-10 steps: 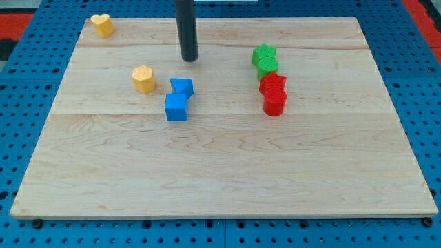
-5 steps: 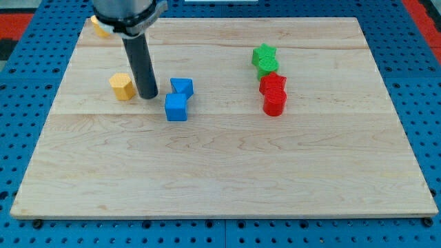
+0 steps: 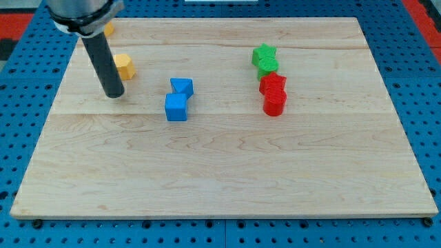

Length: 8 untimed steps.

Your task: Move the yellow hexagon to the bottom of the yellow heart

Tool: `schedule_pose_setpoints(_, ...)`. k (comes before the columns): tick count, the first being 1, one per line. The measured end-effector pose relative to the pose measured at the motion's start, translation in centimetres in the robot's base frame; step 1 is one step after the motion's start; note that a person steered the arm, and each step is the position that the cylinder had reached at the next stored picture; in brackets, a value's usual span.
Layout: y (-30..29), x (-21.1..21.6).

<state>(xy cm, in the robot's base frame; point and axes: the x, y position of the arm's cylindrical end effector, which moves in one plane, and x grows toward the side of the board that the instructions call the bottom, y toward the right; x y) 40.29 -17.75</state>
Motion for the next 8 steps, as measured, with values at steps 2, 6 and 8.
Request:
schedule_pose_setpoints(2,-1.7,-5.8)
schedule_pose_setpoints(6,1.7,-7.5)
schedule_pose_setpoints(8,-1.4,-10.3)
